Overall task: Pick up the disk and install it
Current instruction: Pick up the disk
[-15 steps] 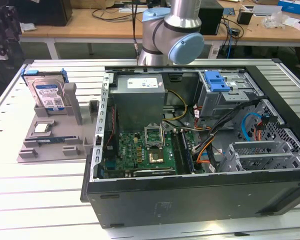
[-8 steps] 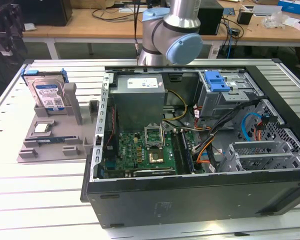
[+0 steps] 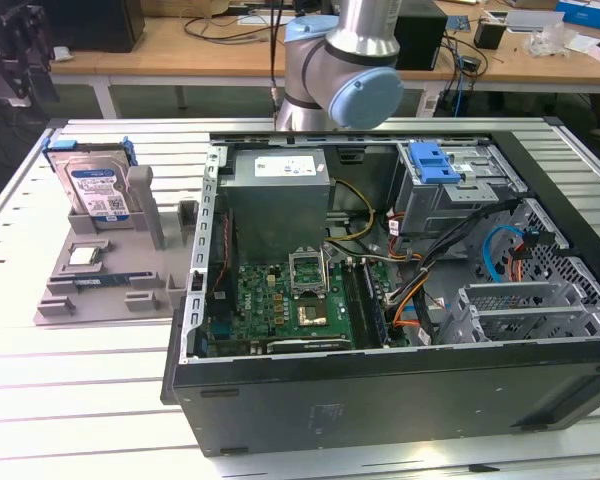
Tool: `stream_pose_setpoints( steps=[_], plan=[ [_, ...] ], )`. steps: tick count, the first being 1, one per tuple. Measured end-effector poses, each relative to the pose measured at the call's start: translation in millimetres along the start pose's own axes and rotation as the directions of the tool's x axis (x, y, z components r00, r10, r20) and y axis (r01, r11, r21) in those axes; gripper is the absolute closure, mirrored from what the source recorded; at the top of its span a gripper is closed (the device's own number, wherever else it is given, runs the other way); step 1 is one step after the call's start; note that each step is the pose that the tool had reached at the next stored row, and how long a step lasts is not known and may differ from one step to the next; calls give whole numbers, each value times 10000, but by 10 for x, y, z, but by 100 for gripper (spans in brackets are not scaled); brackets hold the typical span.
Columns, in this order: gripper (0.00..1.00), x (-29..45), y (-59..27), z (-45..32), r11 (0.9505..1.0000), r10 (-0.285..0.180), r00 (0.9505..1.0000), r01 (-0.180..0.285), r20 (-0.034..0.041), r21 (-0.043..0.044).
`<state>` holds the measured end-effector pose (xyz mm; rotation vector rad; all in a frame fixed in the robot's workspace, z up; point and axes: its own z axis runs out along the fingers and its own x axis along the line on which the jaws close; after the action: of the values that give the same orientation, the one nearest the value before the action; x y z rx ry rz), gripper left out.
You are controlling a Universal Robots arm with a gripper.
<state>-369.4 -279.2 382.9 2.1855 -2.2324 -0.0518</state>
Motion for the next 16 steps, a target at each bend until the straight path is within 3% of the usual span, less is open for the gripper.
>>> stream_pose_setpoints(
  steps=[9,16],
  plan=[
    [46,-121,1,28,10000,1,10000,-1,-1,-1],
    [46,-150,-3,137,10000,1,10000,-1,0,-3]
  ],
)
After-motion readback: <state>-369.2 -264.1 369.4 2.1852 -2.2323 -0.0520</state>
